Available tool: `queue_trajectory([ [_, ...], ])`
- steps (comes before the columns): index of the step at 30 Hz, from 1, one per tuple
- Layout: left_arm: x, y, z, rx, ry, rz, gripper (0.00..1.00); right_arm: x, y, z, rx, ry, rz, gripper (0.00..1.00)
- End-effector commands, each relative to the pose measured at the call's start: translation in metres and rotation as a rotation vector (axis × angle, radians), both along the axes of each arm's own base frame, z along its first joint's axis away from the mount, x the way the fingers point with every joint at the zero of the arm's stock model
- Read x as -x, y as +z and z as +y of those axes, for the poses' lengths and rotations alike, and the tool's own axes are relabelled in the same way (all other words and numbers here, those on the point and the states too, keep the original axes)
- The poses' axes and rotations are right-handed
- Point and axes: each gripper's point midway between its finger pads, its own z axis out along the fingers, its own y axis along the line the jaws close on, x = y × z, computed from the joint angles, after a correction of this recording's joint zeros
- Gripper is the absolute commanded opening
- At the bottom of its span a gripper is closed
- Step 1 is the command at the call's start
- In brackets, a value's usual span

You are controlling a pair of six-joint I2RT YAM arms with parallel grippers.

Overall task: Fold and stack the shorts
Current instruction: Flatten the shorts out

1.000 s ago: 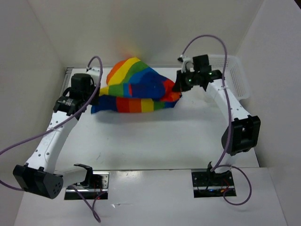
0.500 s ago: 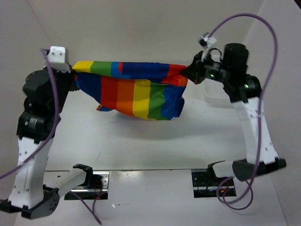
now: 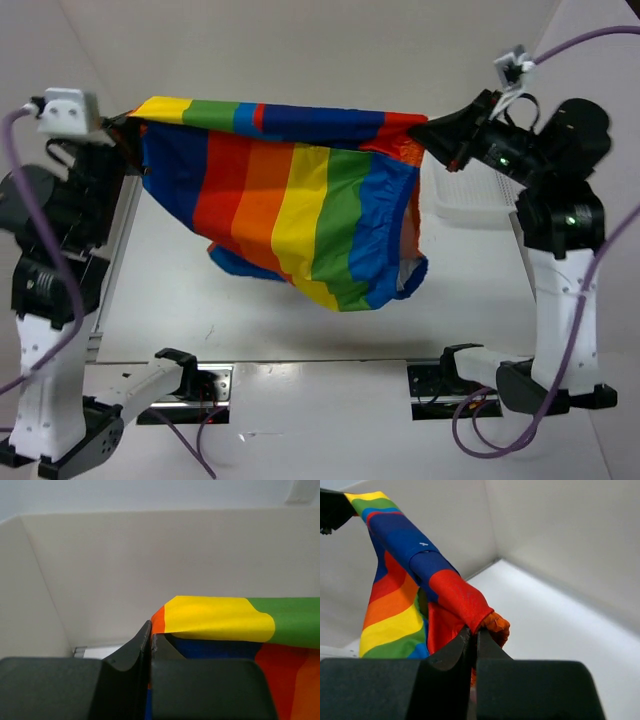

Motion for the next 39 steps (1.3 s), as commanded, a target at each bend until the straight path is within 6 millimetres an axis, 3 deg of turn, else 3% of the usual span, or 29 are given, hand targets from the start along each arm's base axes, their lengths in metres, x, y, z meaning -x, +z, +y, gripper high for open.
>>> queue_trajectory([
  [1,-0.049,-0.027,0.036,-0.005,0.236,0.116,0.0,-0.07,-0.052,-0.017,-0.123,-0.135,0.243,0.0],
  [3,-0.077,-0.045,0.022,-0.035,0.184,0.173,0.0,-0.104,-0.088,-0.017,-0.15,-0.157,0.339,0.0],
  [7,-0.16,-0.123,-0.006,-0.106,0.088,0.399,0.0,-0.177,-0.161,-0.026,-0.158,-0.275,0.515,0.0],
  [8,-0.173,-0.132,-0.011,-0.111,0.069,0.412,0.0,-0.192,-0.176,-0.029,-0.154,-0.303,0.546,0.0],
  [9,-0.2,-0.164,-0.007,-0.12,0.076,0.483,0.0,-0.218,-0.2,-0.031,-0.144,-0.33,0.594,0.0],
  [11,-0.226,-0.171,-0.015,-0.122,0.021,0.5,0.04,-0.247,-0.223,-0.041,-0.144,-0.419,0.632,0.16],
  [12,-0.258,-0.214,-0.011,-0.128,0.017,0.601,0.06,-0.27,-0.239,-0.047,-0.136,-0.463,0.656,0.33],
  [13,-0.268,-0.235,-0.013,-0.13,-0.022,0.682,0.07,-0.285,-0.246,-0.057,-0.111,-0.529,0.636,0.59],
  [14,-0.283,-0.245,-0.008,-0.125,-0.026,0.719,0.09,-0.295,-0.249,-0.062,-0.093,-0.557,0.617,0.73],
  [15,-0.318,-0.249,0.006,-0.111,-0.011,0.718,0.17,-0.309,-0.247,-0.068,-0.071,-0.585,0.594,0.82],
  [16,-0.324,-0.261,0.005,-0.102,-0.053,0.753,0.27,-0.313,-0.241,-0.066,-0.05,-0.595,0.566,0.86],
  [17,-0.333,-0.265,0.005,-0.102,-0.053,0.747,0.48,-0.318,-0.213,-0.073,-0.028,-0.623,0.472,0.86],
  [18,-0.334,-0.267,0.001,-0.108,-0.045,0.743,0.66,-0.316,-0.21,-0.076,-0.001,-0.634,0.463,0.86],
  [19,-0.334,-0.273,0.001,-0.108,-0.046,0.756,0.84,-0.312,-0.202,-0.072,0.02,-0.621,0.438,0.86],
  [21,-0.317,-0.247,-0.009,-0.104,-0.104,0.718,0.99,-0.296,-0.194,-0.073,0.11,-0.639,0.379,0.86],
  [22,-0.307,-0.242,-0.011,-0.102,-0.121,0.716,0.99,-0.286,-0.202,-0.06,0.161,-0.622,0.38,0.82],
  [23,-0.285,-0.234,-0.012,-0.102,-0.13,0.709,0.99,-0.276,-0.237,-0.06,0.285,-0.631,0.399,0.8],
  [25,-0.261,-0.227,-0.021,-0.107,-0.154,0.683,0.99,-0.247,-0.258,-0.038,0.39,-0.596,0.404,0.76],
  [26,-0.235,-0.214,-0.026,-0.112,-0.165,0.666,0.99,-0.233,-0.301,-0.041,0.462,-0.599,0.477,0.68],
  [27,-0.213,-0.255,-0.031,-0.114,-0.184,0.796,0.99,-0.224,-0.317,-0.043,0.484,-0.593,0.513,0.63],
  [28,-0.197,-0.27,-0.035,-0.118,-0.196,0.853,0.99,-0.218,-0.327,-0.044,0.485,-0.593,0.543,0.6],
  [29,-0.172,-0.275,-0.042,-0.118,-0.237,0.887,0.99,-0.209,-0.352,-0.048,0.519,-0.598,0.592,0.58],
  [30,-0.151,-0.3,-0.041,-0.116,-0.241,0.977,0.99,-0.206,-0.361,-0.051,0.533,-0.604,0.609,0.58],
  [31,-0.125,-0.35,-0.041,-0.122,-0.246,1.11,0.99,-0.203,-0.367,-0.051,0.534,-0.605,0.627,0.58],
  [32,-0.109,-0.36,-0.04,-0.121,-0.247,1.133,0.99,-0.201,-0.371,-0.053,0.541,-0.612,0.634,0.57],
  [34,-0.088,-0.39,-0.04,-0.115,-0.262,1.212,0.99,-0.203,-0.386,-0.052,0.543,-0.614,0.674,0.55],
  [35,-0.071,-0.417,-0.043,-0.113,-0.287,1.287,0.99,-0.205,-0.404,-0.051,0.552,-0.613,0.716,0.55],
  [37,-0.067,-0.436,-0.043,-0.113,-0.287,1.314,0.99,-0.213,-0.415,-0.048,0.549,-0.616,0.735,0.55],
  [39,-0.063,-0.456,-0.041,-0.116,-0.277,1.342,0.99,-0.217,-0.44,-0.053,0.587,-0.641,0.77,0.58],
])
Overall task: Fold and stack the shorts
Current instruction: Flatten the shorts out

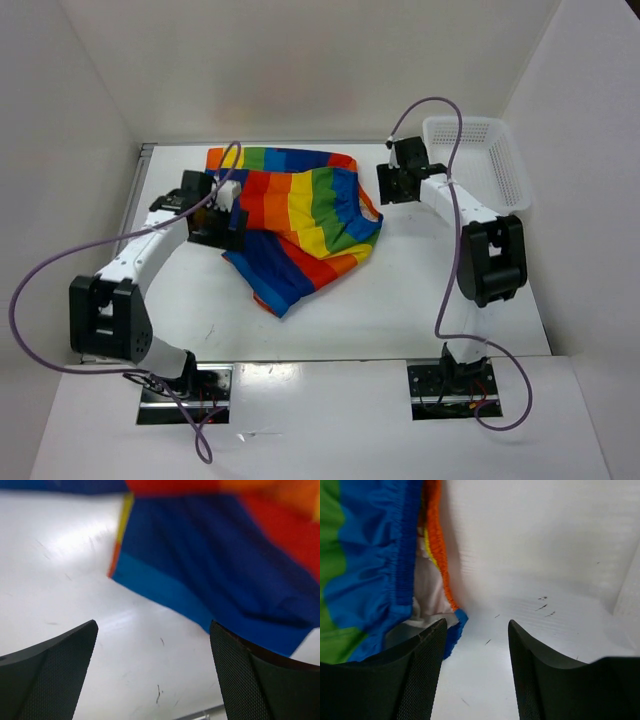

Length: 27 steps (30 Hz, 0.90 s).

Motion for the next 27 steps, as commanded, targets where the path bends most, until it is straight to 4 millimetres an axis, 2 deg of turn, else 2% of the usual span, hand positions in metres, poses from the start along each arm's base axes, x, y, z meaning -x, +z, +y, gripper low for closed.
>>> queue_trajectory([
  [1,0.012,-0.038,0.001,-0.005,-0.005,0.09,0.99,-0.018,-0.015,-0.005,0.04,-0.032,-0.011,0.58],
  [2,0.006,-0.036,0.0,-0.003,-0.005,0.065,0.99,-0.018,-0.027,-0.005,0.047,-0.031,0.015,0.6],
  [3,0.008,-0.045,-0.001,0.004,-0.01,0.084,0.99,-0.018,-0.033,-0.003,0.047,-0.017,0.027,0.63],
  [4,0.008,-0.053,-0.003,0.009,-0.014,0.112,0.99,-0.018,-0.034,0.005,0.012,0.014,0.036,0.63],
  [7,-0.008,-0.063,-0.006,0.018,-0.019,0.11,0.99,-0.011,-0.042,0.024,-0.015,0.079,0.068,0.65],
  [11,-0.028,-0.081,-0.001,-0.021,0.002,0.121,0.99,-0.009,-0.056,0.026,-0.042,0.034,0.105,0.66],
  [12,-0.03,-0.089,-0.002,-0.024,0.002,0.144,0.99,-0.009,-0.06,0.025,-0.041,0.013,0.114,0.72],
  [14,-0.04,-0.092,-0.001,-0.034,0.008,0.138,0.99,-0.009,-0.06,0.026,-0.06,-0.012,0.12,0.76],
  [16,-0.038,-0.101,-0.004,-0.022,-0.001,0.173,0.99,-0.005,-0.072,0.025,-0.059,-0.022,0.149,0.76],
  [17,-0.038,-0.101,-0.004,-0.022,-0.001,0.173,0.99,-0.005,-0.072,0.025,-0.059,-0.022,0.149,0.76],
  [19,-0.024,-0.123,0.0,-0.038,0.003,0.241,0.99,-0.002,-0.084,0.023,-0.045,-0.029,0.174,0.77],
  [21,-0.021,-0.134,0.009,-0.085,0.025,0.259,0.99,-0.001,-0.088,0.021,-0.036,-0.035,0.18,0.77],
  [22,-0.023,-0.137,0.008,-0.085,0.025,0.26,0.99,0.0,-0.094,0.021,-0.033,-0.035,0.192,0.75],
  [23,-0.021,-0.141,0.006,-0.073,0.018,0.272,0.99,-0.003,-0.09,0.026,-0.054,-0.02,0.188,0.71],
  [24,-0.024,-0.138,0.003,-0.061,0.013,0.265,0.98,-0.001,-0.095,0.028,-0.061,-0.013,0.201,0.66],
  [25,-0.02,-0.147,-0.002,-0.034,-0.002,0.295,0.9,-0.003,-0.096,0.03,-0.068,-0.008,0.203,0.49],
  [26,-0.026,-0.142,-0.007,-0.009,-0.013,0.291,0.57,-0.002,-0.096,0.031,-0.069,0.006,0.204,0.41],
  [27,-0.023,-0.144,-0.011,0.011,-0.023,0.316,0.35,0.001,-0.097,0.032,-0.076,0.013,0.217,0.33],
])
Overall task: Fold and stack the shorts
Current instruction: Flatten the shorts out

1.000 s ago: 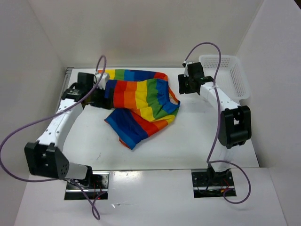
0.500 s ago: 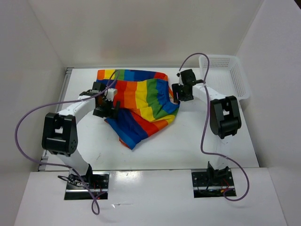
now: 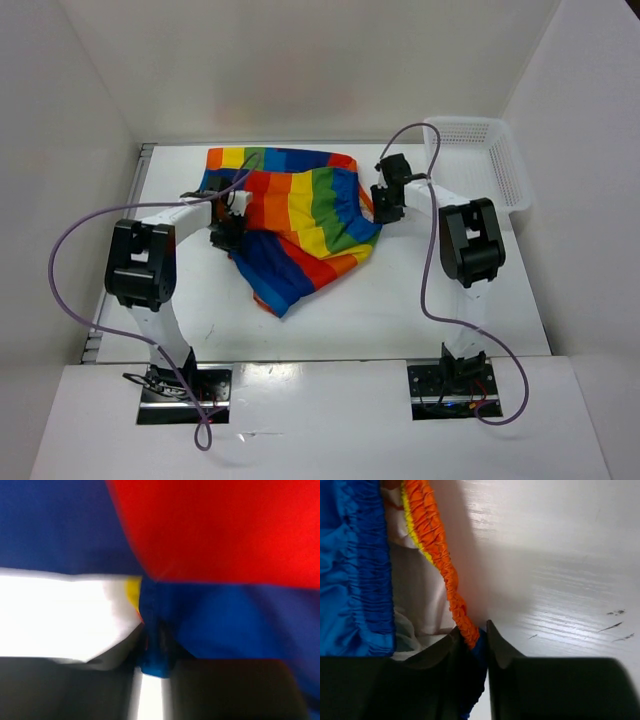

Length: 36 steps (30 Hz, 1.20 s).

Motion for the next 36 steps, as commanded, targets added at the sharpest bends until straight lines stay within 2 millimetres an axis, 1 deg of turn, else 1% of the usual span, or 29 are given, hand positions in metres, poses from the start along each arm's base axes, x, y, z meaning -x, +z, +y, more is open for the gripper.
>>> queue_trajectory([
  [1,0.002,-0.016,-0.014,0.077,-0.028,0.07,0.17,-0.009,0.015,0.011,-0.03,0.034,-0.033,0.24],
  [2,0.004,-0.018,-0.018,0.095,-0.034,0.081,0.07,-0.009,0.024,0.013,-0.03,0.08,-0.05,0.07],
  [3,-0.001,-0.015,-0.016,0.112,-0.025,0.07,0.0,-0.007,0.033,0.011,-0.041,0.112,-0.056,0.03],
  [4,-0.006,-0.01,-0.011,0.124,-0.012,0.049,0.0,0.001,0.052,0.003,-0.054,0.133,-0.049,0.0],
  [5,-0.008,-0.007,-0.008,0.125,-0.003,0.039,0.0,0.011,0.063,0.01,-0.114,0.23,-0.039,0.0],
  [6,-0.023,0.004,-0.001,0.107,0.013,-0.005,0.0,0.024,0.069,0.01,-0.151,0.283,-0.01,0.0],
  [8,-0.048,0.024,0.031,0.036,0.087,-0.086,0.0,0.073,0.068,0.006,-0.211,0.363,0.146,0.0],
  [9,-0.058,0.033,0.042,0.022,0.114,-0.111,0.0,0.101,0.057,0.012,-0.269,0.427,0.227,0.0],
  [10,-0.082,0.05,0.064,0.009,0.161,-0.172,0.0,0.119,0.05,0.01,-0.301,0.427,0.289,0.0],
  [12,-0.101,0.052,0.087,-0.037,0.21,-0.189,0.0,0.151,0.037,0.017,-0.353,0.454,0.375,0.02],
  [13,-0.111,0.058,0.09,-0.05,0.217,-0.212,0.0,0.152,0.038,0.018,-0.356,0.442,0.369,0.06],
  [14,-0.129,0.074,0.092,-0.049,0.218,-0.264,0.0,0.149,0.039,0.024,-0.364,0.452,0.351,0.1],
  [16,-0.142,0.078,0.093,-0.048,0.218,-0.286,0.05,0.13,0.05,0.028,-0.371,0.429,0.309,0.12],
  [17,-0.147,0.085,0.088,-0.054,0.211,-0.306,0.1,0.115,0.051,0.021,-0.367,0.398,0.279,0.12],
  [18,-0.155,0.091,0.082,-0.051,0.198,-0.326,0.33,0.094,0.061,0.02,-0.365,0.372,0.229,0.16],
  [19,-0.155,0.092,0.079,-0.039,0.191,-0.326,0.45,0.083,0.065,0.017,-0.361,0.35,0.206,0.25],
  [21,-0.155,0.105,0.072,-0.028,0.176,-0.353,0.67,0.058,0.071,0.009,-0.348,0.304,0.148,0.56],
  [22,-0.153,0.106,0.072,-0.027,0.176,-0.358,0.82,0.052,0.073,0.001,-0.334,0.285,0.133,0.6],
  [25,-0.139,0.121,0.083,-0.049,0.203,-0.379,0.92,0.044,0.085,-0.006,-0.318,0.266,0.088,0.79],
  [26,-0.125,0.115,0.089,-0.053,0.216,-0.345,0.95,0.046,0.085,-0.009,-0.318,0.256,0.09,0.81],
  [27,-0.114,0.137,0.093,-0.054,0.226,-0.382,0.95,0.045,0.097,-0.014,-0.317,0.249,0.058,0.81],
  [28,-0.099,0.142,0.09,-0.045,0.221,-0.369,0.95,0.049,0.099,-0.015,-0.317,0.249,0.056,0.81],
  [29,-0.083,0.166,0.087,-0.036,0.216,-0.405,0.95,0.052,0.1,-0.02,-0.317,0.237,0.054,0.8],
  [30,-0.057,0.155,0.083,-0.028,0.211,-0.343,0.99,0.054,0.115,-0.021,-0.307,0.258,0.001,0.8],
  [31,-0.042,0.159,0.074,-0.017,0.192,-0.332,0.99,0.057,0.12,-0.023,-0.286,0.278,-0.02,0.77],
  [32,-0.025,0.175,0.07,-0.001,0.184,-0.354,0.99,0.064,0.117,-0.023,-0.268,0.293,-0.026,0.75],
  [33,-0.006,0.172,0.062,0.013,0.165,-0.303,0.99,0.065,0.132,-0.021,-0.233,0.323,-0.097,0.75],
  [34,0.007,0.168,0.054,0.047,0.148,-0.273,0.99,0.077,0.12,-0.012,-0.16,0.366,-0.089,0.75],
  [36,0.03,0.169,0.042,0.104,0.121,-0.228,0.99,0.085,0.119,0.0,-0.073,0.465,-0.14,0.75],
])
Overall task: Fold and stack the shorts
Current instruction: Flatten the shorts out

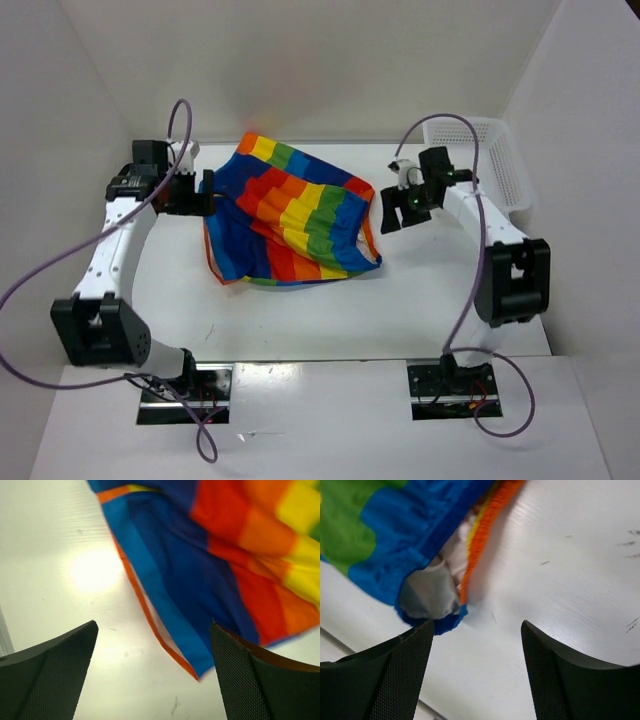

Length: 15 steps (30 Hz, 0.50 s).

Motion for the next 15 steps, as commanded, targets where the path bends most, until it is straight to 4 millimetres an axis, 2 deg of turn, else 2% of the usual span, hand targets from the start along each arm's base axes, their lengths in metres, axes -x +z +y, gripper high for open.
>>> queue_trajectory([
  [1,0.054,-0.021,-0.037,0.15,-0.111,0.16,0.99,0.011,0.021,0.034,0.106,0.185,-0.217,0.75],
  [3,0.067,-0.033,-0.045,0.195,-0.131,0.217,0.99,0.017,0.019,0.042,0.13,0.245,-0.235,0.75],
  [4,0.077,-0.046,-0.047,0.209,-0.133,0.259,0.99,0.016,0.019,0.046,0.16,0.276,-0.263,0.75],
  [9,0.111,-0.081,-0.045,0.207,-0.107,0.416,0.99,0.023,0.002,0.044,0.21,0.319,-0.273,0.83],
  [11,0.12,-0.081,-0.055,0.266,-0.129,0.46,0.99,0.028,-0.001,0.047,0.208,0.333,-0.273,0.88],
  [13,0.12,-0.075,-0.062,0.308,-0.146,0.467,0.99,0.035,-0.007,0.056,0.204,0.361,-0.281,0.9],
  [14,0.12,-0.074,-0.065,0.328,-0.153,0.479,0.99,0.036,-0.011,0.053,0.215,0.358,-0.271,0.9],
  [15,0.12,-0.08,-0.064,0.322,-0.145,0.503,0.99,0.04,-0.017,0.055,0.216,0.368,-0.265,0.9],
])
